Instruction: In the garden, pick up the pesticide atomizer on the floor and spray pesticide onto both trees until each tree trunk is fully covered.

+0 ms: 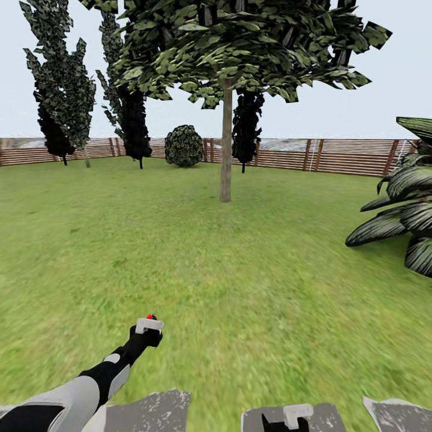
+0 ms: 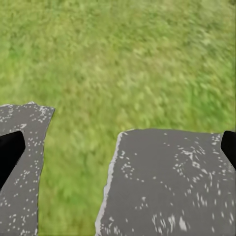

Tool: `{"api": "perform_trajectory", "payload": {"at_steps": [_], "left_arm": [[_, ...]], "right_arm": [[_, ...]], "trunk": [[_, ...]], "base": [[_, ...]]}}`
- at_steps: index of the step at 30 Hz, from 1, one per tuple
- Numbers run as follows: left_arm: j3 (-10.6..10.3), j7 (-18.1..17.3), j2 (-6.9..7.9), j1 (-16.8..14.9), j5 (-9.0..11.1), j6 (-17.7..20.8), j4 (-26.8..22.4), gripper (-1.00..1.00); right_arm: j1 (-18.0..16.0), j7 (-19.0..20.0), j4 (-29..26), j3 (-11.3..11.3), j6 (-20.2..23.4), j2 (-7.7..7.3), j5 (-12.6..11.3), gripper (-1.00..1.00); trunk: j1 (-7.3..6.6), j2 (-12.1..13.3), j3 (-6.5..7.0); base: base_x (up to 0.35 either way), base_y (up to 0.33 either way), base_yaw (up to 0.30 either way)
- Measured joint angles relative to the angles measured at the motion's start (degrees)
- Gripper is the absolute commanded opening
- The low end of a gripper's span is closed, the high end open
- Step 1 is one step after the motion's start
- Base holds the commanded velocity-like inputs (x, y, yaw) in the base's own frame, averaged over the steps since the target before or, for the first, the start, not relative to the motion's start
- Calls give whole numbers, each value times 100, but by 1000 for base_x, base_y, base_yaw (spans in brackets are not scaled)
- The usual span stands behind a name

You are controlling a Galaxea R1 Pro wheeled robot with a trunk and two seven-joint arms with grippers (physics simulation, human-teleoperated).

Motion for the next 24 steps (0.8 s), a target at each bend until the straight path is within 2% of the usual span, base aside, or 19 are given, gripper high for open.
{"api": "perform_trajectory", "payload": {"at_steps": [13, 24], "left_arm": [[0, 0, 0, 0, 0, 0, 0, -100], [0, 0, 0, -1, 0, -1, 1, -100]], "right_arm": [[0, 0, 0, 0, 0, 2, 0, 100], [1, 1, 0, 0, 0, 9, 0, 100]], "trunk": [[0, 0, 0], [0, 0, 0]], "base": [[342, 6, 0], [341, 129, -11]]}}
